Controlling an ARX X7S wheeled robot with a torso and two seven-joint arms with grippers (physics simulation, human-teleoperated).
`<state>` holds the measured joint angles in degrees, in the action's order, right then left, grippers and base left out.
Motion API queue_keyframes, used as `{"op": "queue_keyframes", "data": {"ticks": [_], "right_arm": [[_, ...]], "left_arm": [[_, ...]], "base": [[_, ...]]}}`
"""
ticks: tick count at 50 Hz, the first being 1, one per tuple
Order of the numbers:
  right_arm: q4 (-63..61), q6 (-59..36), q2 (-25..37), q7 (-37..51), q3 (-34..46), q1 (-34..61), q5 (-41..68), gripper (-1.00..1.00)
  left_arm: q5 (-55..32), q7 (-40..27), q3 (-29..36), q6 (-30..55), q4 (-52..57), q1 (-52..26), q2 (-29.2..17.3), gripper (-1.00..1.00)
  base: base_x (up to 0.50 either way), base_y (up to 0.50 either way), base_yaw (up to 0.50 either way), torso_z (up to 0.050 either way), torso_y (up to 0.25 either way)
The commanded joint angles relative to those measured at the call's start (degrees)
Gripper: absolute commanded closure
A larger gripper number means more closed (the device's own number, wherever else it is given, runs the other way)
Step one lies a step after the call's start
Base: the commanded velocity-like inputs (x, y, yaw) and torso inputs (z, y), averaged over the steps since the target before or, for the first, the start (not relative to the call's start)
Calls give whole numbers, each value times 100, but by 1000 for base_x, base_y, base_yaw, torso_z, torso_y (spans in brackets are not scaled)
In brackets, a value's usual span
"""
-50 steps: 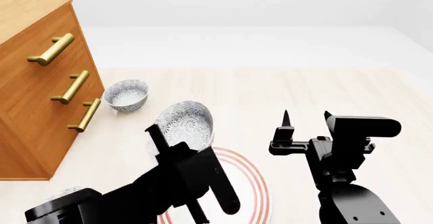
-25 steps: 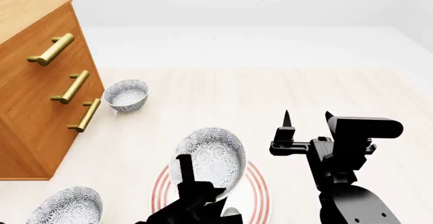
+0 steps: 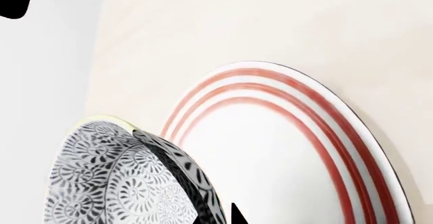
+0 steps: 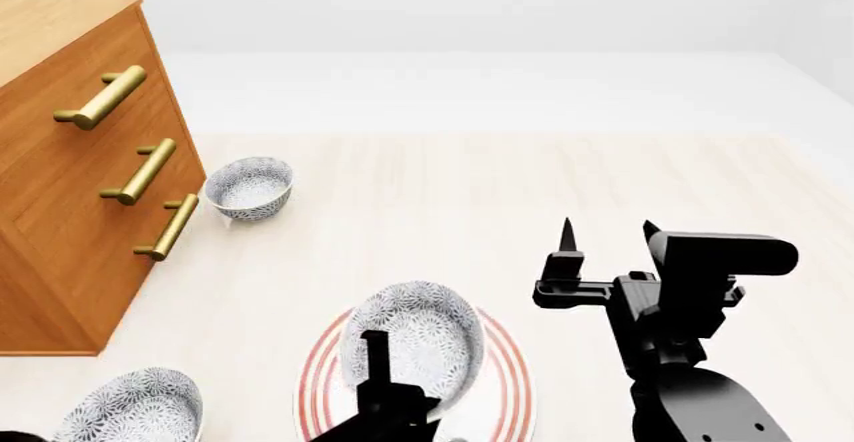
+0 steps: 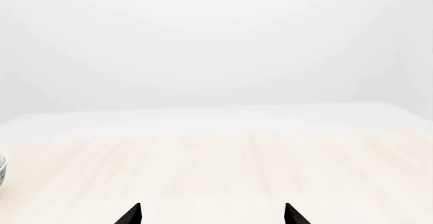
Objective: Put the bowl in the middle on the plate.
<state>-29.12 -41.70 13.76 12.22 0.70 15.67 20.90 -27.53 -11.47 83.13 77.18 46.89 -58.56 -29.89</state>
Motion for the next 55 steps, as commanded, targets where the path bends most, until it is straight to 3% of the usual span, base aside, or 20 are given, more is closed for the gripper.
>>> {"op": "queue_keyframes", "data": {"ticks": [1, 22, 55], "right_arm": [[4, 19, 24, 25, 10, -8, 28, -100], [-31, 82, 61, 75, 2, -87, 83, -100], [-76, 84, 134, 157, 14, -97, 172, -100]], "left_arm": [[316, -34, 235, -282, -367, -76, 11, 100], [496, 240, 502, -918, -1356, -164, 226, 100], [562, 389, 871, -1198, -1570, -60, 248, 100]], "base": [[0, 0, 0, 0, 0], [0, 0, 0, 0, 0], [0, 0, 0, 0, 0]]}}
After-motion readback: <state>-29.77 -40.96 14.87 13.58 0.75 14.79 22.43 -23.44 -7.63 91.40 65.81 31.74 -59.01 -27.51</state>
